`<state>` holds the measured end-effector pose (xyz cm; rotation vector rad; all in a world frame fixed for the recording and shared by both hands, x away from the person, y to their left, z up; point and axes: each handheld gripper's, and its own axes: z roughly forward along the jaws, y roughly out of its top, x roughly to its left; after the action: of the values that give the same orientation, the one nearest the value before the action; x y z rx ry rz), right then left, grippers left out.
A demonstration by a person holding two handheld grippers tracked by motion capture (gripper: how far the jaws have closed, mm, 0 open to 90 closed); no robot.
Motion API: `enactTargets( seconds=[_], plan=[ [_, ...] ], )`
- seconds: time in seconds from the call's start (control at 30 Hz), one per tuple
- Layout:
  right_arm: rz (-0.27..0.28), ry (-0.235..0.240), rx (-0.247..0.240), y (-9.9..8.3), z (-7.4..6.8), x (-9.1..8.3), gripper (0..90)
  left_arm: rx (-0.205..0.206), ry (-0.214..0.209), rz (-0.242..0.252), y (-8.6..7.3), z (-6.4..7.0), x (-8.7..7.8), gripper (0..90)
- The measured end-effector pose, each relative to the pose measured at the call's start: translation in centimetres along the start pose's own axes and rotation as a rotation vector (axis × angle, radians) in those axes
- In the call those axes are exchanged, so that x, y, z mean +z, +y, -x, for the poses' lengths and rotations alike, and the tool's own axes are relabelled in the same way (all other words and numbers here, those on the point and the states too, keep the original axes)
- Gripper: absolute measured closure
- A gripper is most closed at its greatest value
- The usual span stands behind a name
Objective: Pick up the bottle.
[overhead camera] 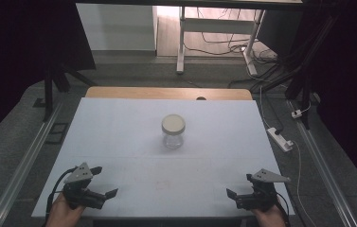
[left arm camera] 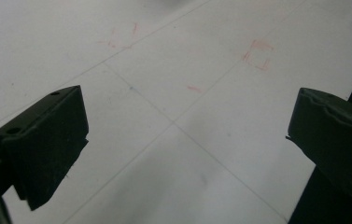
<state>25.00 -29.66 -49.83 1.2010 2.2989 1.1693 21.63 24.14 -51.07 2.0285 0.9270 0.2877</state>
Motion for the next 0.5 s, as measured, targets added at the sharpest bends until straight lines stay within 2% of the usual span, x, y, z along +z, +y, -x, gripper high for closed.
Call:
enactTargets(
  seconds=[0.13,0.23,0.5],
  plan=[
    [-0.002,0.001,-0.003,0.0,0.0,0.0,0.0,-0.002,-0.011,0.009,0.7,-0.3,0.8,0.0],
    [-0.006,0.001,-0.007,0.0,-0.1,0.1,0.0,-0.020,-0.038,0.014,1.3,-0.7,1.3,0.0],
    [-0.008,-0.001,-0.015,0.0,-0.2,0.1,0.0,0.003,-0.047,0.028,3.3,-1.3,3.0,0.0]
  ],
)
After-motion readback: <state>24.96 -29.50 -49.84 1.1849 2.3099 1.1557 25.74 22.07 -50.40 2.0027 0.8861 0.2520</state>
